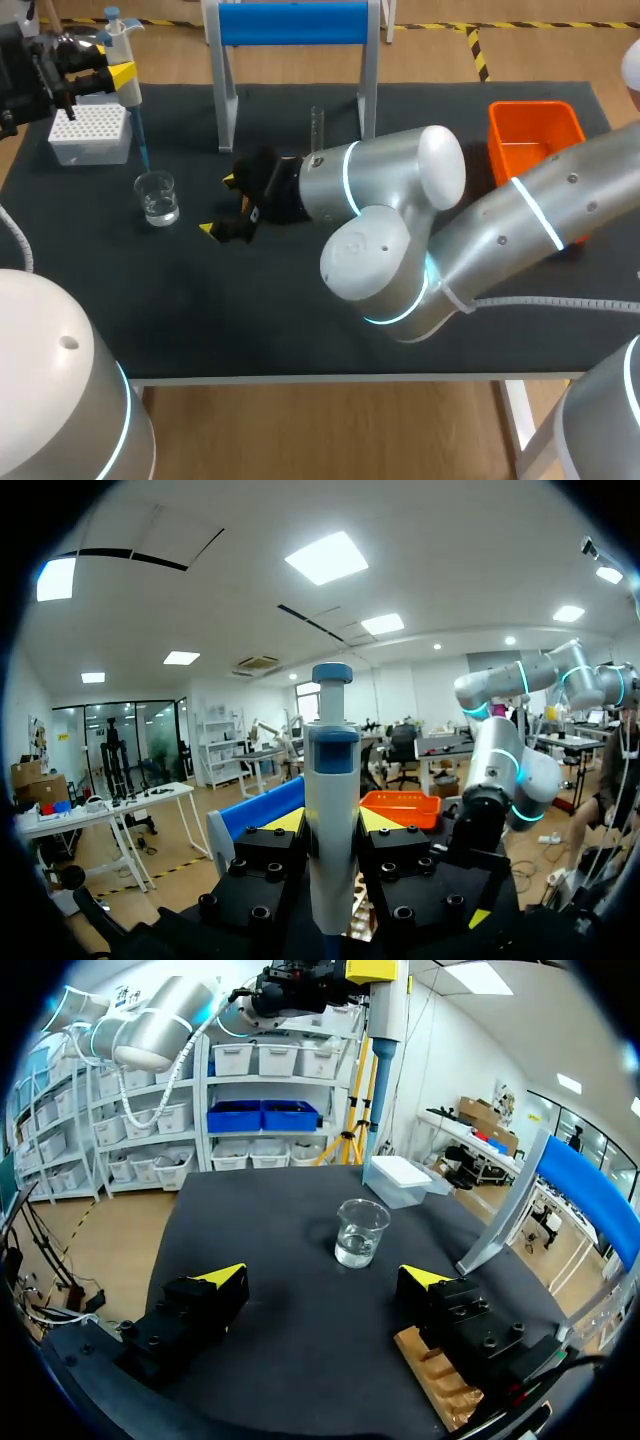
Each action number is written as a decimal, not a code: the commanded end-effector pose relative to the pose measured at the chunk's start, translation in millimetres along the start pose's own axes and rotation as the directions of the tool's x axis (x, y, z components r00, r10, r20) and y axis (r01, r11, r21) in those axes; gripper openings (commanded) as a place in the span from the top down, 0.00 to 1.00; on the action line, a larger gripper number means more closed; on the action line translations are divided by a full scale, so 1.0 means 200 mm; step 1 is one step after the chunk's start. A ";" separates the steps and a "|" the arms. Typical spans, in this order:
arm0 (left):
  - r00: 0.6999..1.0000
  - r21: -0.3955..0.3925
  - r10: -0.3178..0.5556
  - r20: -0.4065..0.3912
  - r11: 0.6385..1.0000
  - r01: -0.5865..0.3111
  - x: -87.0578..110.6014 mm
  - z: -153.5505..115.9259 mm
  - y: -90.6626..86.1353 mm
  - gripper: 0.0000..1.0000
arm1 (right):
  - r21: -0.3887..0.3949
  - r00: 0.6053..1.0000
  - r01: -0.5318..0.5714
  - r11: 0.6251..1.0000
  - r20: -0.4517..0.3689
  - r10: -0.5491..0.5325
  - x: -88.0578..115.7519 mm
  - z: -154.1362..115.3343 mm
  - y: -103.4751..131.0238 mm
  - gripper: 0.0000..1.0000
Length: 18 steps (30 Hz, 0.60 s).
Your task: Invert the test tube, pick up the pipette, mount the tip to pipette, aspirate from beaker and dispense into the tube, eject the tip, return the pipette, and cap with the stopper.
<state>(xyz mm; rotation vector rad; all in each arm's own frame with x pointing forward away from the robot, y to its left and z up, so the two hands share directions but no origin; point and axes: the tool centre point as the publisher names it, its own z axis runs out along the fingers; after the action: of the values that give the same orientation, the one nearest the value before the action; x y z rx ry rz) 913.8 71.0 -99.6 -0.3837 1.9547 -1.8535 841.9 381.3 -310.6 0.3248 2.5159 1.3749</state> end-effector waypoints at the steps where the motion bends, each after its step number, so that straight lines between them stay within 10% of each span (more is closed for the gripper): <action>1: 1.000 0.001 0.001 0.001 1.000 -0.001 0.00 0.00 0.00 1.00 | 0.005 1.000 0.011 1.000 0.007 -0.011 0.01 0.01 0.00 0.00; 18: 1.000 0.001 0.001 0.001 1.000 -0.001 0.00 0.00 0.00 1.00 | 0.003 1.000 0.022 1.000 0.008 -0.022 0.01 0.00 0.01 0.00</action>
<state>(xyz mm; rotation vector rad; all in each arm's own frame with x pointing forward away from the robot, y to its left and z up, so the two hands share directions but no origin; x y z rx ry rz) 913.8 71.0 -99.6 -0.3837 1.9548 -1.8535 840.0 382.8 -309.3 0.3033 2.5058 1.3570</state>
